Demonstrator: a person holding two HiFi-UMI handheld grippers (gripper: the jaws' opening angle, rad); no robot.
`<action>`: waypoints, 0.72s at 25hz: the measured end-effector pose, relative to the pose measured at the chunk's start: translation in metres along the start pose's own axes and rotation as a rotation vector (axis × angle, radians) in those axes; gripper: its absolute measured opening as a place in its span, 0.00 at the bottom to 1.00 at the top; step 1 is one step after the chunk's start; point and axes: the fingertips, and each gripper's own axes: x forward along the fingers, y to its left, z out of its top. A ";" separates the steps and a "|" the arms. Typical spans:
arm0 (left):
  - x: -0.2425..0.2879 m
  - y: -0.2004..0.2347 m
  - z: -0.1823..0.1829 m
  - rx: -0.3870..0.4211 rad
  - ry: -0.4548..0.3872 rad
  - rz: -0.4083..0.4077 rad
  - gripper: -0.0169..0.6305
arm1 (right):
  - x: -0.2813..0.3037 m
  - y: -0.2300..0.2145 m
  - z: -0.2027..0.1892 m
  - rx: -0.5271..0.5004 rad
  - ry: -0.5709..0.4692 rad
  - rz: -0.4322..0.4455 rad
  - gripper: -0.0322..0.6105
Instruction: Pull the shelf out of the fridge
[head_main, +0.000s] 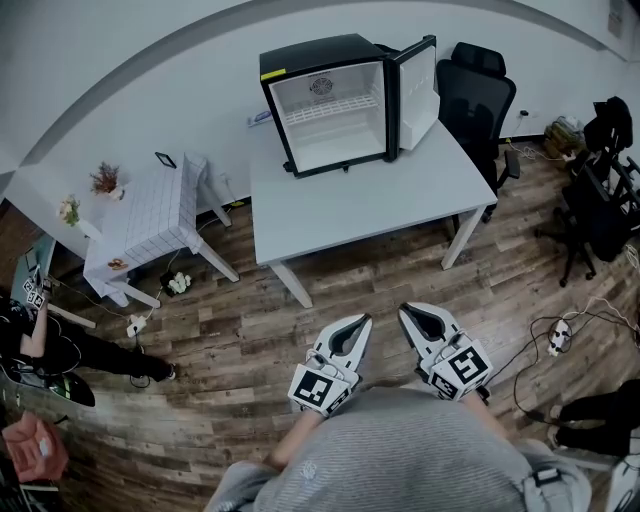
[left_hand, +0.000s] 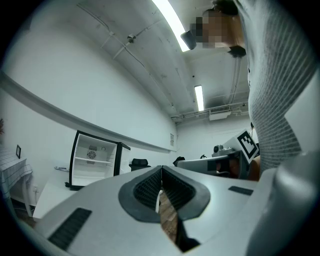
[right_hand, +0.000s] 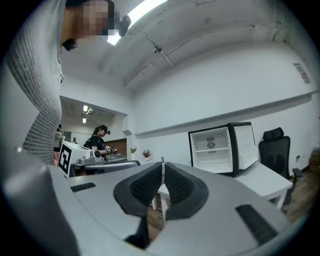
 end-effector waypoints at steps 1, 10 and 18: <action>-0.001 0.001 -0.001 0.001 -0.001 0.002 0.04 | 0.001 0.001 -0.001 -0.002 0.001 0.002 0.07; -0.001 0.013 0.000 0.005 -0.001 0.006 0.04 | 0.012 -0.002 0.000 -0.007 -0.003 -0.010 0.07; -0.008 0.022 -0.004 -0.008 0.016 0.029 0.04 | 0.018 -0.002 0.003 -0.009 -0.011 -0.022 0.07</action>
